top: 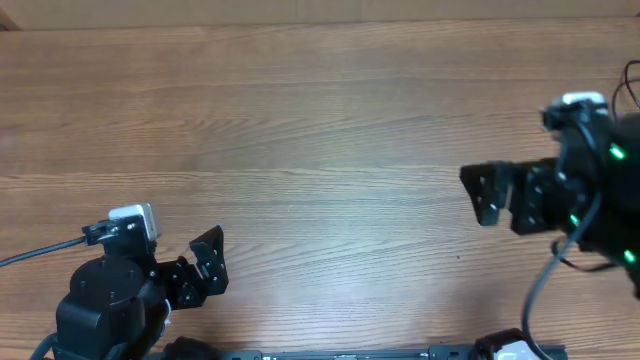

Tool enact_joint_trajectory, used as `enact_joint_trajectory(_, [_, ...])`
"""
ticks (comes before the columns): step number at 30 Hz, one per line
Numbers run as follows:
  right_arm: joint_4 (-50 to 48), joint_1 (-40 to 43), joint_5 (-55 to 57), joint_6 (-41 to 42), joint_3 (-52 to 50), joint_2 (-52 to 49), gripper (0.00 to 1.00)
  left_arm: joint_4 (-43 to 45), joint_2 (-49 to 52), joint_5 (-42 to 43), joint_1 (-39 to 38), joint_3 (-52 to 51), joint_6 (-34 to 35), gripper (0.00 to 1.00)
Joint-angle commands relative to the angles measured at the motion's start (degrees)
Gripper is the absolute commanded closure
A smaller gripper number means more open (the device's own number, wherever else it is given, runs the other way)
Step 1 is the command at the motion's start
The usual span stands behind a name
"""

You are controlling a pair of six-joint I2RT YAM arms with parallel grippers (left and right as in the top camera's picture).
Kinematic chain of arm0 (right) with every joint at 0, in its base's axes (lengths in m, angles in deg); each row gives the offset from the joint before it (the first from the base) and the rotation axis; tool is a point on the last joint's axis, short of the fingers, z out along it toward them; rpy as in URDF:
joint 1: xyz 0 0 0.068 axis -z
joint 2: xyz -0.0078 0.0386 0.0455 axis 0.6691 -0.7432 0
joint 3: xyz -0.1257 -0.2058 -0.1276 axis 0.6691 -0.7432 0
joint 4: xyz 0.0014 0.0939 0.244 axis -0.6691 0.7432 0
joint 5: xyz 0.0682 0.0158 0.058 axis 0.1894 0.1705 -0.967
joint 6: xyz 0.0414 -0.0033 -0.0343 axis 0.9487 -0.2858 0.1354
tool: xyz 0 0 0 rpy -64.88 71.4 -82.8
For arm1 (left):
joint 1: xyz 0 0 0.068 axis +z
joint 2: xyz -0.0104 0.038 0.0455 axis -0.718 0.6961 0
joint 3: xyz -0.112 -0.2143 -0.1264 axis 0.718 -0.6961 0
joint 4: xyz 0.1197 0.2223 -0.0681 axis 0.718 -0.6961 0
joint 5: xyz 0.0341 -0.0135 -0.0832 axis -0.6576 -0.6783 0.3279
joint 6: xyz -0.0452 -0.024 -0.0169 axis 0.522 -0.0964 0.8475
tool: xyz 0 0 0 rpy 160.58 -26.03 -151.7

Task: Untangle cables

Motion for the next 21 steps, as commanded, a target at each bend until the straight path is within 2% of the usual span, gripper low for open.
enact_joint_trajectory(1, [-1.2, -0.2, 0.7, 0.3, -0.4, -1.7, 0.0, 0.4, -0.3, -0.2, 0.2, -0.2, 0.3, 0.0])
enact_joint_trajectory(7, [-2.1, -0.2, 0.7, 0.2, -0.4, -4.3, 0.0, 0.4, -0.3, -0.2, 0.2, -0.2, 0.3, 0.0])
enact_joint_trajectory(13, [-5.7, 0.0, 3.9, 0.0, -0.4, -2.2, 0.0, 0.7, -0.3, -0.2, 0.2, -0.2, 0.3, 0.01])
enact_joint_trajectory(21, [-5.2, 0.0, 4.6, 0.0, -0.4, -2.5, 0.0, 0.3, -0.3, -0.2, 0.2, -0.2, 0.3, 0.0])
